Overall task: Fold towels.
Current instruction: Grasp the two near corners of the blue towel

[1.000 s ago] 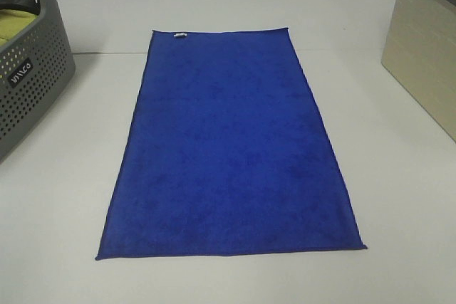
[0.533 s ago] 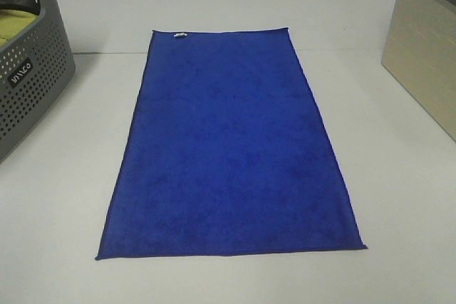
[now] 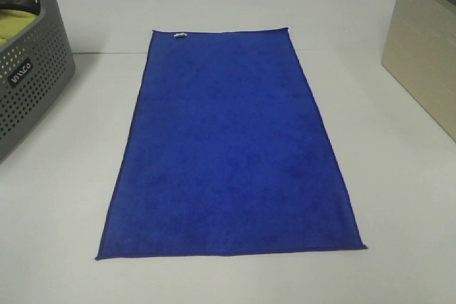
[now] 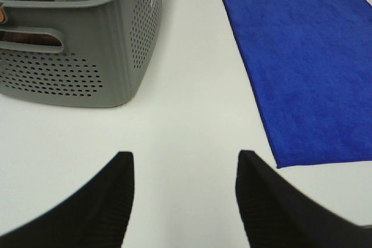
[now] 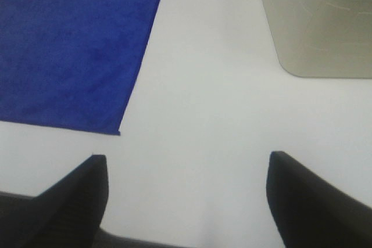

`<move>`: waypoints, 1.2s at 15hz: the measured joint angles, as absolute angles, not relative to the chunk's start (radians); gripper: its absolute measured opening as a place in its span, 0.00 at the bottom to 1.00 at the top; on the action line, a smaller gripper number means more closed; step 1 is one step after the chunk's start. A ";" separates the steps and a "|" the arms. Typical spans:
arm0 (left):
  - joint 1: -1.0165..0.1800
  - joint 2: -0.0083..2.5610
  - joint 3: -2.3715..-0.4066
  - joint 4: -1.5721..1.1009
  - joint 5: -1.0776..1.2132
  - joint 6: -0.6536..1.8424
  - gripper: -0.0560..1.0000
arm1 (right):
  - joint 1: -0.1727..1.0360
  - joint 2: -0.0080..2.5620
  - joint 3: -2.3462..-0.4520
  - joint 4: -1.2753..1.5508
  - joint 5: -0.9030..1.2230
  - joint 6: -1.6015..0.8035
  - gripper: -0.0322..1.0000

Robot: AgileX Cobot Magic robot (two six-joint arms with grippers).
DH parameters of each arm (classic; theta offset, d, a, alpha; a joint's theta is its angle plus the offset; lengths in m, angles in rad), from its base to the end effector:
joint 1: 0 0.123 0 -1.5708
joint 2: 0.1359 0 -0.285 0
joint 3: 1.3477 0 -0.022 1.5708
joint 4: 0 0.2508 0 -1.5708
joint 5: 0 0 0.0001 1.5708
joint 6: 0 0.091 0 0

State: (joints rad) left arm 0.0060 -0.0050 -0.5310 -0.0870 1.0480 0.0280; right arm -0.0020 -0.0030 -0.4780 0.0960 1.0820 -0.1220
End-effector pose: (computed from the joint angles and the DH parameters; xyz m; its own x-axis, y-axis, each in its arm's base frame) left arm -0.0090 -0.0069 0.2871 -0.4116 -0.0180 -0.9112 0.0563 0.9974 -0.0451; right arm -0.0039 0.0077 0.2698 -0.4829 -0.0755 -0.8724 -0.1092 0.9937 -0.0256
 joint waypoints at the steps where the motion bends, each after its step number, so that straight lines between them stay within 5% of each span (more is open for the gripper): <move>1: 0.006 0.001 -0.534 -0.093 1.024 0.022 0.54 | -0.002 0.002 -0.486 0.096 1.062 -0.122 0.75; 8: 0.006 0.337 -0.469 -0.452 0.608 -0.068 0.54 | -0.002 0.425 -0.501 0.124 0.730 -0.122 0.75; 18: 0.006 1.316 -0.468 -1.154 0.603 0.708 0.65 | -0.002 1.384 -0.791 0.280 0.864 -0.123 0.68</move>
State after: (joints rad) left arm 0.0060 1.3160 -0.4680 -1.1540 0.6030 0.7080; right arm -0.0020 1.3840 -0.7910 0.2800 0.8640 -0.1230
